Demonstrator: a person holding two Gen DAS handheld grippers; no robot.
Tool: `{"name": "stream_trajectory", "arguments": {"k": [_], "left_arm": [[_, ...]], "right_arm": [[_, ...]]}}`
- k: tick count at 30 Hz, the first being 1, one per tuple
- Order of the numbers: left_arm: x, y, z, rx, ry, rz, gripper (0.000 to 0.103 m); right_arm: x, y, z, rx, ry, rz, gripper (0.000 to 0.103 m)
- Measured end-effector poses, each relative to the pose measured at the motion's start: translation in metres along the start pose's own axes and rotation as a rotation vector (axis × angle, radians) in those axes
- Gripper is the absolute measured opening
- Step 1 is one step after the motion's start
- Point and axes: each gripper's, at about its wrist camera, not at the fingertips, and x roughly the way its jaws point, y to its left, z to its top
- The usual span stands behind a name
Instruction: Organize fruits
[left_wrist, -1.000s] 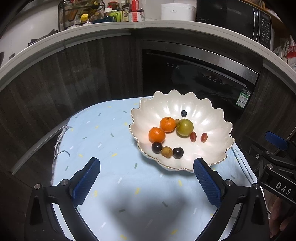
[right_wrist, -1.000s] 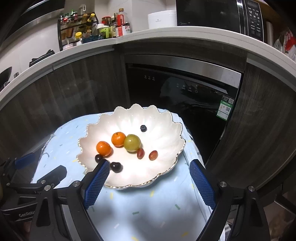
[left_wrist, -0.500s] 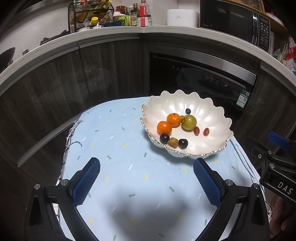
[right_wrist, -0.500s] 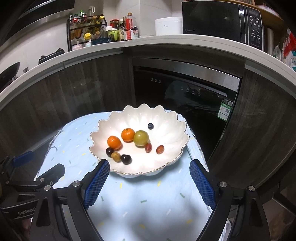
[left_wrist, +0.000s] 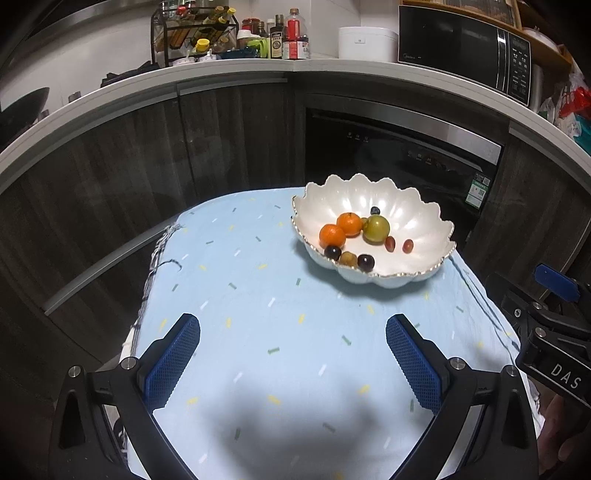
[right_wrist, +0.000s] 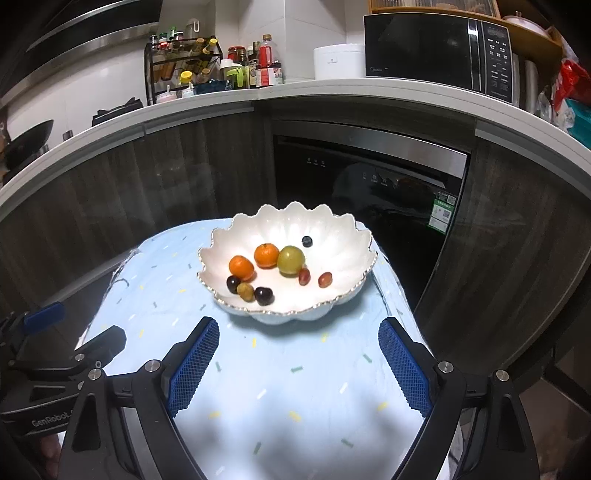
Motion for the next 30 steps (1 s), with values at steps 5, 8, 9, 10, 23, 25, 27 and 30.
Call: {"name": "stream_trajectory", "arguments": {"k": [5,8,9,10,23,25,27,30], "left_arm": [[-0.012,0.001,-0.015,0.002,0.007,0.008,0.103],[-0.021,0.003,-0.024,0.003,0.005,0.015,0.103],[-0.023,0.003,-0.027,0.000,0.003,0.017,0.103],[-0.025,0.003,-0.029,-0.003,0.001,0.020,0.103],[-0.066,0.007,-0.063,-0.022,-0.086,0.063,0.103],[-0.071,0.007,-0.067,-0.018,-0.094,0.071,0.103],[-0.075,0.006,-0.070,-0.014,-0.098,0.069,0.103],[-0.078,0.006,-0.073,-0.014,-0.099,0.070,0.103]], "right_arm": [[-0.012,0.001,-0.014,0.009,0.002,0.010,0.089],[-0.019,0.002,-0.022,0.016,-0.001,0.015,0.089],[-0.021,0.001,-0.025,0.022,0.001,0.017,0.089],[-0.022,0.001,-0.027,0.028,0.003,0.018,0.089],[-0.051,-0.004,-0.058,0.071,0.013,0.028,0.089],[-0.055,-0.005,-0.060,0.074,0.014,0.025,0.089],[-0.060,-0.004,-0.062,0.064,0.004,0.020,0.089],[-0.069,-0.003,-0.064,0.056,-0.026,0.022,0.089]]}}
